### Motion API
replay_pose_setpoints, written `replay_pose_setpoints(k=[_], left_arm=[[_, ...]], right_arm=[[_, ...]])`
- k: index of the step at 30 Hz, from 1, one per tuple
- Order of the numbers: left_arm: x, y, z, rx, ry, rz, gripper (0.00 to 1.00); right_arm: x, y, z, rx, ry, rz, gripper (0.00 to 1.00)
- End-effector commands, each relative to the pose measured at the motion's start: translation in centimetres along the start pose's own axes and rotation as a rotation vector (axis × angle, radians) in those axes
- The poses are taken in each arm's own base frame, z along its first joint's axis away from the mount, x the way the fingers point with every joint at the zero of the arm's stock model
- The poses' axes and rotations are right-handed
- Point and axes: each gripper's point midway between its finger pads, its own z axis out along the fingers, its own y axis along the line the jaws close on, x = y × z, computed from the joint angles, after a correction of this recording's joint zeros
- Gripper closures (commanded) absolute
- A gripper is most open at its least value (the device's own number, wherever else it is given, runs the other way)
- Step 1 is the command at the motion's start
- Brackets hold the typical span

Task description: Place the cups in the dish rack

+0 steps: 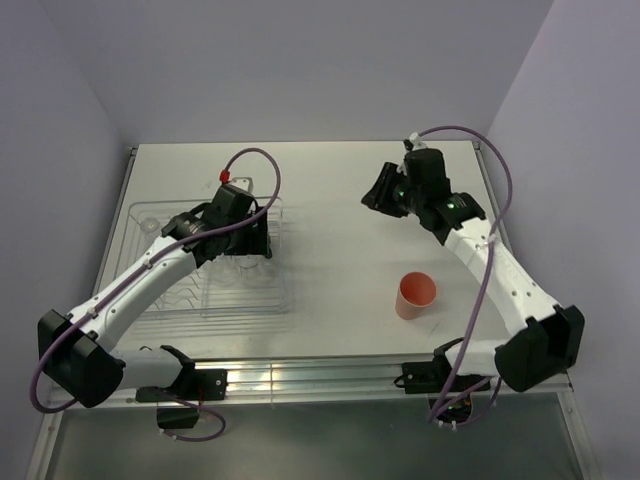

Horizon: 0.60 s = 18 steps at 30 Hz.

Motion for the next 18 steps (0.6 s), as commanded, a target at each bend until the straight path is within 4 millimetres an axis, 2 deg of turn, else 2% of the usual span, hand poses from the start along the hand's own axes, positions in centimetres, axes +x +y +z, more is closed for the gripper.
replay_pose_setpoints(k=[1, 5, 8, 14, 18], left_arm=[[-3.6, -2.3, -1.2, 0.103, -0.129, -0.052, 0.15], [-5.1, -2.9, -2.2, 0.128, -0.168, -0.046, 0.15], [-5.1, -2.7, -2.5, 0.137, -0.184, -0.051, 0.15], [-4.6, -2.4, -2.5, 0.144, -0.189, -0.058, 0.14], [-4.7, -2.5, -2.6, 0.153, -0.189, -0.055, 0.14]], right_arm=[[1.2, -2.3, -3.6, 0.119, -0.016, -0.024, 0.59], [4.4, -5.6, -5.1, 0.224, 0.026, -0.015, 0.60], [6.7, -7.0, -6.1, 0.259, 0.063, -0.001, 0.59], [10.0, -8.5, -8.2, 0.310, 0.129, 0.006, 0.60], [11.3, -9.6, -9.5, 0.355, 0.160, 0.000, 0.60]])
